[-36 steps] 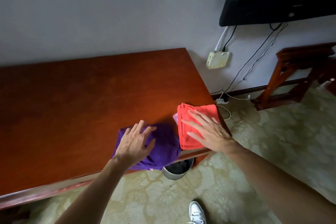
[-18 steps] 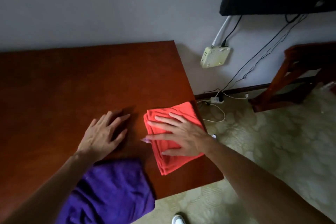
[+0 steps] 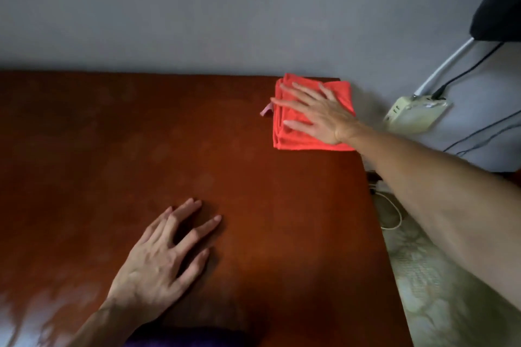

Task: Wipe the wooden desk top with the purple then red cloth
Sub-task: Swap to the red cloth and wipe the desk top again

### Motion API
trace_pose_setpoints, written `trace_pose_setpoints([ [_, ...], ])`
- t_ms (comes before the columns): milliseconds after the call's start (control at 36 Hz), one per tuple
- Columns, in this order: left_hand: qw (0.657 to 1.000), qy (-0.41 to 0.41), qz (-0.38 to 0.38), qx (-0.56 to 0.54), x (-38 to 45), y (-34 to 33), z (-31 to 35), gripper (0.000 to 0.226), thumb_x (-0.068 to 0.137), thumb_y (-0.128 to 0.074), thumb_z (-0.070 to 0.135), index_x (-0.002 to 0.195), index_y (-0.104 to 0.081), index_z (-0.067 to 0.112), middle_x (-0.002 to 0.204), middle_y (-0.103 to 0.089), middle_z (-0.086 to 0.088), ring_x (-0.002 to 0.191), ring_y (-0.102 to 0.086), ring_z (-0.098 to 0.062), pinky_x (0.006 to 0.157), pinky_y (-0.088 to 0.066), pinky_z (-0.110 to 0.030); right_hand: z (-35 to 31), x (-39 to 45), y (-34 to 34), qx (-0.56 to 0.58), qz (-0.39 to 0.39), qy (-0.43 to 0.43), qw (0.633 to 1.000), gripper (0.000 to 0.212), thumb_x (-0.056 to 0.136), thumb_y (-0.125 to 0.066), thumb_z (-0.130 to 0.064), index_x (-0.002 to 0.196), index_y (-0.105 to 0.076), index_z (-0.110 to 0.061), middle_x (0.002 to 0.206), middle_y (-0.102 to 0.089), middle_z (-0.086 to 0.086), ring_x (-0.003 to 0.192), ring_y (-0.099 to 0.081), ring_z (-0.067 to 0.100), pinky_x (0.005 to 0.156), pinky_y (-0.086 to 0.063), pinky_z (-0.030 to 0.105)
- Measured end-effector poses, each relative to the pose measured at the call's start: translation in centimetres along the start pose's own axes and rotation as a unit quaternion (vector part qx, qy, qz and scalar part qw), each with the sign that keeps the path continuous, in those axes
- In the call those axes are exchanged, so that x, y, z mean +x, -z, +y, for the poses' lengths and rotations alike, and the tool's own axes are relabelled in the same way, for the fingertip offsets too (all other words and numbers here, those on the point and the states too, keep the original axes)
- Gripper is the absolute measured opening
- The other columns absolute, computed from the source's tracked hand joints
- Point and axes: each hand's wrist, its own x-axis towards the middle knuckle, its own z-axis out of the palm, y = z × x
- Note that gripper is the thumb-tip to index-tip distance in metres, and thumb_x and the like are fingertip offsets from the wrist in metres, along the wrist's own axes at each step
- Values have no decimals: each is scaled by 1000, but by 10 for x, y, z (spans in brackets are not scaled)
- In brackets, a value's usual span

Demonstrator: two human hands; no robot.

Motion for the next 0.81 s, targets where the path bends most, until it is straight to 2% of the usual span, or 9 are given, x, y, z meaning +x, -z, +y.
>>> trace_pose_setpoints([
  [139, 1000, -18, 17, -4, 6, -2, -7, 54, 106, -31, 53, 158, -30, 39, 162, -30, -2, 156, -18, -14, 124, -15, -40, 25, 38, 7, 36, 28, -24, 999, 79, 89, -10, -85, 159, -18, -50, 172, -9, -14, 159, -5, 13, 126, -7, 58],
  [222, 1000, -22, 22, -1, 6, -3, -10, 54, 106, -29, 53, 158, -30, 39, 161, -31, -2, 156, -17, -15, 124, -15, -42, 21, 41, 6, 45, 26, -39, 998, 80, 90, -15, -81, 161, -16, -46, 173, -8, -13, 159, -5, 12, 127, -4, 55],
  [306, 999, -27, 29, 1, 5, -5, -8, 54, 105, -31, 53, 158, -31, 39, 161, -33, -3, 156, -16, -14, 125, -13, -40, 11, 37, 1, 73, 50, -87, 992, 91, 88, -22, -82, 164, -10, -34, 174, -7, -7, 159, -7, 14, 127, -4, 58],
  [361, 999, -27, 31, -1, 5, -7, -9, 54, 105, -30, 54, 158, -29, 40, 162, -31, -3, 156, -14, -12, 125, -12, -39, -1, 34, -4, 107, 79, -140, 981, 97, 89, -35, -80, 164, -12, -23, 174, -8, 0, 159, -13, 19, 128, -2, 56],
  [417, 999, -28, 36, 3, 6, -7, -11, 55, 105, -29, 55, 158, -28, 41, 162, -30, -3, 156, -11, -11, 126, -10, -38, -18, 31, -6, 115, 95, -179, 973, 90, 94, -45, -72, 161, -21, -17, 174, -6, 2, 159, -14, 21, 127, -1, 55],
  [556, 998, -37, 46, 0, 6, -10, -13, 55, 105, -27, 57, 157, -29, 42, 162, -29, -2, 156, -9, -9, 127, -8, -36, -86, 8, -13, 123, 103, -237, 958, 84, 96, -40, -74, 158, -30, -19, 174, 1, 6, 160, -5, 20, 127, 2, 57],
  [639, 997, -42, 68, -19, 8, -9, -10, 53, 104, -26, 57, 154, -36, 41, 158, -33, -2, 154, -18, -10, 125, -14, -35, -136, -16, -17, 125, 110, -238, 957, 82, 94, -41, -76, 158, -32, -26, 173, -3, 8, 159, -9, 23, 127, 0, 54],
  [694, 994, -28, 89, -64, 13, -5, -10, 51, 104, -29, 55, 149, -46, 38, 151, -39, 0, 148, -32, -14, 119, -22, -30, -166, -31, -19, 132, 112, -220, 960, 81, 93, -43, -77, 157, -35, -28, 170, -12, 10, 157, -15, 29, 127, -2, 52],
  [806, 975, -19, 169, -140, 5, -2, -12, 39, 104, -40, 45, 132, -60, 26, 131, -44, -1, 122, -52, -23, 109, -39, -40, -226, -71, -32, 100, 130, -186, 969, 93, 83, -23, -84, 156, -39, -28, 165, -30, 6, 155, -24, 22, 127, -5, 55],
])
